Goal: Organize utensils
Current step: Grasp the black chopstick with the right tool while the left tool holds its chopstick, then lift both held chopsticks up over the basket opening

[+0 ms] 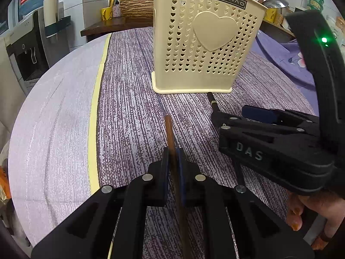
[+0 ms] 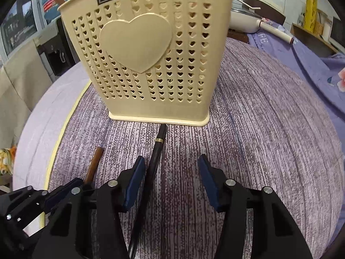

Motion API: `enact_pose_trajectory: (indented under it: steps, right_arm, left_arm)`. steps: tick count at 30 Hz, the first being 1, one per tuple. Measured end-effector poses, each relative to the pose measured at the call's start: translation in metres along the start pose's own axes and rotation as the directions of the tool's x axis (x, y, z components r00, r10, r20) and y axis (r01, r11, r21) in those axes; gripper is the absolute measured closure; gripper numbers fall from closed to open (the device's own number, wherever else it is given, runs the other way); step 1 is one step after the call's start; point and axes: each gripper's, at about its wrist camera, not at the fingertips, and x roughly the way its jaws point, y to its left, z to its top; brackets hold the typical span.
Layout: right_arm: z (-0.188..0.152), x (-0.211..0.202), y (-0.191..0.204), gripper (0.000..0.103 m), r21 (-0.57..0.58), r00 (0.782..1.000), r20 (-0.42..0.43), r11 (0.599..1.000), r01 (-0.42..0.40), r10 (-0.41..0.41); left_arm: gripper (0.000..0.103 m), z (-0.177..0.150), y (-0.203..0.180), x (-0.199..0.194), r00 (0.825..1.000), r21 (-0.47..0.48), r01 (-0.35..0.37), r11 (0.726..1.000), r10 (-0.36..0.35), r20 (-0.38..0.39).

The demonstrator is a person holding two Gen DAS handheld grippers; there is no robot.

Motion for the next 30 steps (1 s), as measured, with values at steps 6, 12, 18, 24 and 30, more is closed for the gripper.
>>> enact_pose_trajectory:
  steps: [6, 12, 18, 24, 30]
  right_arm:
    - [0.005, 0.003, -0.001, 0.090, -0.005, 1.000, -0.002, 1.000, -0.005, 0.005]
    - [0.008, 0.004, -0.002, 0.094, 0.002, 1.000, -0.005, 1.000, -0.021, 0.021]
    - [0.007, 0.004, -0.007, 0.095, 0.030, 0.998, -0.002, 0.998, -0.058, 0.058]
    - [0.003, -0.011, -0.017, 0.095, 0.052, 0.991, 0.044, 0.990, -0.129, 0.126]
    - [0.002, -0.052, -0.031, 0.096, 0.062, 0.970, 0.142, 0.976, -0.207, 0.196]
  left_arm:
    - [0.095, 0.001, -0.001, 0.000, 1.000, 0.004, -0.004, 1.000, 0.004, -0.001]
    - [0.095, 0.000, -0.004, 0.000, 1.000, 0.021, -0.022, 1.000, 0.022, -0.001]
    - [0.095, 0.000, -0.004, 0.000, 1.000, 0.013, -0.016, 1.000, 0.016, 0.000]
    - [0.096, 0.001, 0.003, -0.002, 1.000, -0.022, 0.015, 1.000, -0.015, 0.004]
    - [0.096, 0.009, 0.007, -0.034, 0.996, -0.033, 0.060, 0.998, -0.057, 0.074]
